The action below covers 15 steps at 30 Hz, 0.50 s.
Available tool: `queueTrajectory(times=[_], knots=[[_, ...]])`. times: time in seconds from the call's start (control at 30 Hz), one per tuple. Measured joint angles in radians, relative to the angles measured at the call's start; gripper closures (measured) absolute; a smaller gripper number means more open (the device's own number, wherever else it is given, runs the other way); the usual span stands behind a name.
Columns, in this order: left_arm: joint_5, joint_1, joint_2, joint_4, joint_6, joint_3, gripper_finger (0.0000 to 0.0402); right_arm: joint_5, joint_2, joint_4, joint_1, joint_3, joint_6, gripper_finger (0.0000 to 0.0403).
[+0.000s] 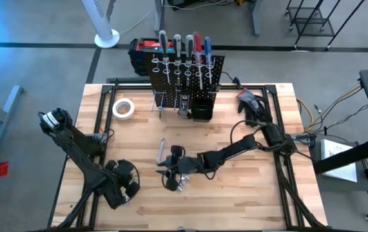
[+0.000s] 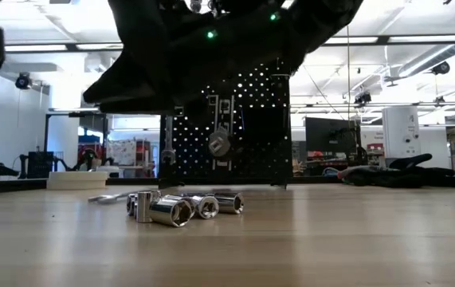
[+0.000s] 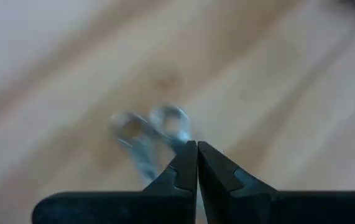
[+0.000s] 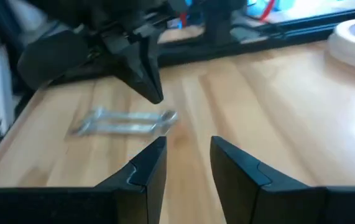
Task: Hang tools onto peg board
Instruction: Hang the left wrench on the peg board
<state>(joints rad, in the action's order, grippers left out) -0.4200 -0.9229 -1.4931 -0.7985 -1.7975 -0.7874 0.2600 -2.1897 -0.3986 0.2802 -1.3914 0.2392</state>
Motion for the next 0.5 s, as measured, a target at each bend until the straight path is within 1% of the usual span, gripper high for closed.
queueTrajectory(times=[0.1,0.17,0.3,0.5], knots=[[0.036,-0.009,-0.017,0.132,0.024,0.017,0.0401,0.001,0.003,0.069,0.020,0.000,-0.010,0.0285],[0.045,-0.019,-0.024,0.192,0.038,0.016,0.0397,0.001,0.004,0.105,0.031,0.001,-0.006,0.0288],[0.046,-0.019,-0.046,0.207,0.039,0.001,0.0370,0.001,0.004,0.117,0.050,0.001,-0.001,0.0296],[0.052,-0.012,-0.097,0.187,-0.007,0.003,0.0309,0.001,0.009,0.113,0.052,0.001,0.021,0.0306]])
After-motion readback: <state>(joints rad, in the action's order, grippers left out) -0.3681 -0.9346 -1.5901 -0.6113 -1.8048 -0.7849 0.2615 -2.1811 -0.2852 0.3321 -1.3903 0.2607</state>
